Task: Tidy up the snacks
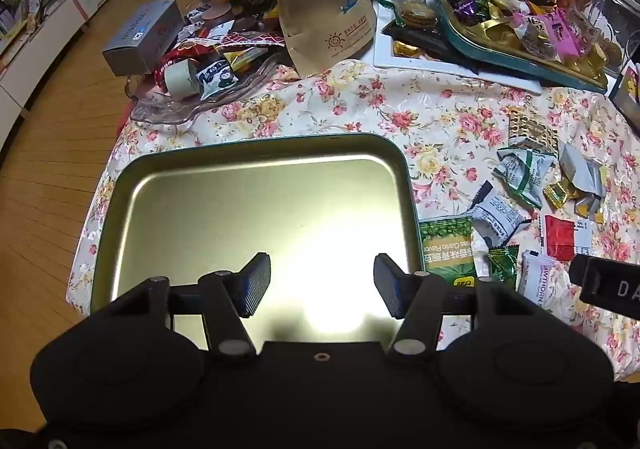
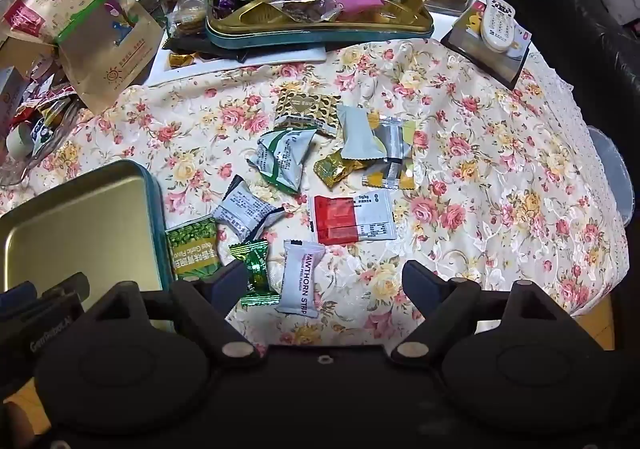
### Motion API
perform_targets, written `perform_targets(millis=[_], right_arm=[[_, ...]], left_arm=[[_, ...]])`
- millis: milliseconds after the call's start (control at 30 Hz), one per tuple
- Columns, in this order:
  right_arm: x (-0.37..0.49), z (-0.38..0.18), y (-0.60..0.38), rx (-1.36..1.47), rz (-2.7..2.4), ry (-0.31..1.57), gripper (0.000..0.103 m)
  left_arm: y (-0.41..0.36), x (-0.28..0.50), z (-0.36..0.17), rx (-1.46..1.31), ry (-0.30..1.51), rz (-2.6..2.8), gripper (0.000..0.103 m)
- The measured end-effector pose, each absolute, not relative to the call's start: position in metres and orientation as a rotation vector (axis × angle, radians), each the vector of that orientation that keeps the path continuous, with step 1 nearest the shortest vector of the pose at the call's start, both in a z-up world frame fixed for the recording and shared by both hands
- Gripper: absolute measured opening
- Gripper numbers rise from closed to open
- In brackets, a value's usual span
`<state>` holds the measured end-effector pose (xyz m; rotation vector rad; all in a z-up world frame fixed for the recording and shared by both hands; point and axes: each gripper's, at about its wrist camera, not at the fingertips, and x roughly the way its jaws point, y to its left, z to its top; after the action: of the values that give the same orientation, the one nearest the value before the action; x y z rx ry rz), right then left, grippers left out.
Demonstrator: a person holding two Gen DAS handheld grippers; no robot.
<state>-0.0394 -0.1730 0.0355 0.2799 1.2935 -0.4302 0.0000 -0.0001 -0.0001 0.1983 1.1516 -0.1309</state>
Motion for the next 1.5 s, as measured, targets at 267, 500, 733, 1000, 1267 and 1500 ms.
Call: perform_targets(millis=[267, 500, 733, 1000, 1267, 1500], right_arm=[[-0.045, 0.038, -0.174, 0.262, -0.435, 1.272, 0.088], [-0.04, 0.037, -0.17, 0.228, -0.435, 1.276, 0.088], [-0.041, 0.038, -0.169, 0.219, -0.419, 1.275, 0.088], [-0.041, 0.038, -0.167, 0.213, -0.405, 1.274, 0.088], [-0.04, 0.037, -0.165, 0.205, -0.398, 1.276, 0.088], [-0.04, 0.038, -0.166, 0.204, -0.39, 1.271, 0.088]], left_arm=[[-0.006, -0.005, -0.003, 0.234, 1.153, -0.158, 0.062], [0.0, -0.002, -0.002, 0.228, 1.167, -0.171, 0.062], [-0.003, -0.003, -0.002, 0.238, 1.173, -0.169, 0.062], [-0.002, -0.001, -0.003, 0.228, 1.182, -0.16, 0.062], [-0.005, -0.003, -0.005, 0.236, 1.186, -0.16, 0.062], [-0.003, -0.003, -0.006, 0.236, 1.189, -0.153, 0.062]])
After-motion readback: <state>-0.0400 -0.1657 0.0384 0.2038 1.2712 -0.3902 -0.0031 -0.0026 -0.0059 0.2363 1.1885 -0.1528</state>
